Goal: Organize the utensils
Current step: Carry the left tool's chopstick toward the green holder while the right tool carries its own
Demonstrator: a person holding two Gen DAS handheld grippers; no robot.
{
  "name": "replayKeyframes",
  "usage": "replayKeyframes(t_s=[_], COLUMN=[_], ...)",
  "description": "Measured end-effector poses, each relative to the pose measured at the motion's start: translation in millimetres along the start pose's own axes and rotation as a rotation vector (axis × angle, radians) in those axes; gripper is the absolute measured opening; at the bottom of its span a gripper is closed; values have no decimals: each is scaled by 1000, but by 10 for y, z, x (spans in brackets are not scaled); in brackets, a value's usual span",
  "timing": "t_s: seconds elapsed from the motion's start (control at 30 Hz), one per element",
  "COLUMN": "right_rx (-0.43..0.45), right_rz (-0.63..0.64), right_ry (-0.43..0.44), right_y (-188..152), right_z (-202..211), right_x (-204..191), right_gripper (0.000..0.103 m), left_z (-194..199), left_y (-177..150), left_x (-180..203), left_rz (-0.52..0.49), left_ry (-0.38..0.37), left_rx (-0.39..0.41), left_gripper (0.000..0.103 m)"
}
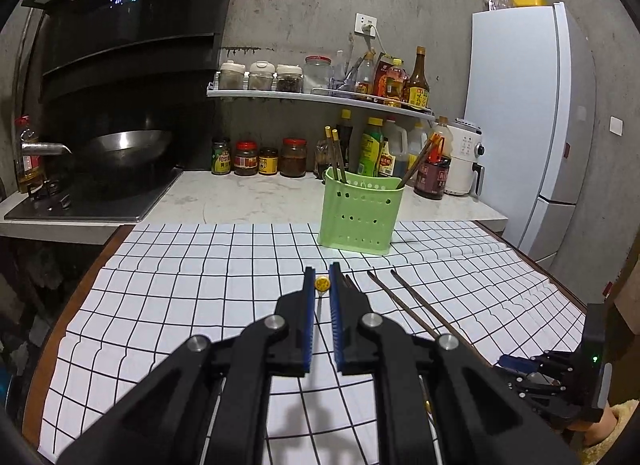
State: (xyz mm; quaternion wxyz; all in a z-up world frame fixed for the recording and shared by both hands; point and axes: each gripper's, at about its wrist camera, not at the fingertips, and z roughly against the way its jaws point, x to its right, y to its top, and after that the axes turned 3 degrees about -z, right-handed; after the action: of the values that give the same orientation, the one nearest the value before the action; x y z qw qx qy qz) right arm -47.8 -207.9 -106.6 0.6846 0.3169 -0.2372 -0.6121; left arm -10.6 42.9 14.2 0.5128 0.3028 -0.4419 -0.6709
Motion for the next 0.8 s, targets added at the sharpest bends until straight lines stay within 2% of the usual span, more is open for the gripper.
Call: replayKeyframes(t_s=[0.1,0.3,0.57,0.8], right_rx=[10,27,206,349], right_rz=[-9,-42,-114,-111], right_ry=[21,32,70,76], right_y=[7,93,667,1190], right_z=[-24,96,784,1161], right_x=[-23,15,188,206], right_gripper=[7,7,7,7], left_z=[3,28,153,240], left_y=[-5,29,177,258], left_x=[11,3,8,35], left_rz=[1,0,-5,-16], left_ry=[-2,0,3,5], left_rx=[-1,9,78,115], left_gripper=[7,7,7,7])
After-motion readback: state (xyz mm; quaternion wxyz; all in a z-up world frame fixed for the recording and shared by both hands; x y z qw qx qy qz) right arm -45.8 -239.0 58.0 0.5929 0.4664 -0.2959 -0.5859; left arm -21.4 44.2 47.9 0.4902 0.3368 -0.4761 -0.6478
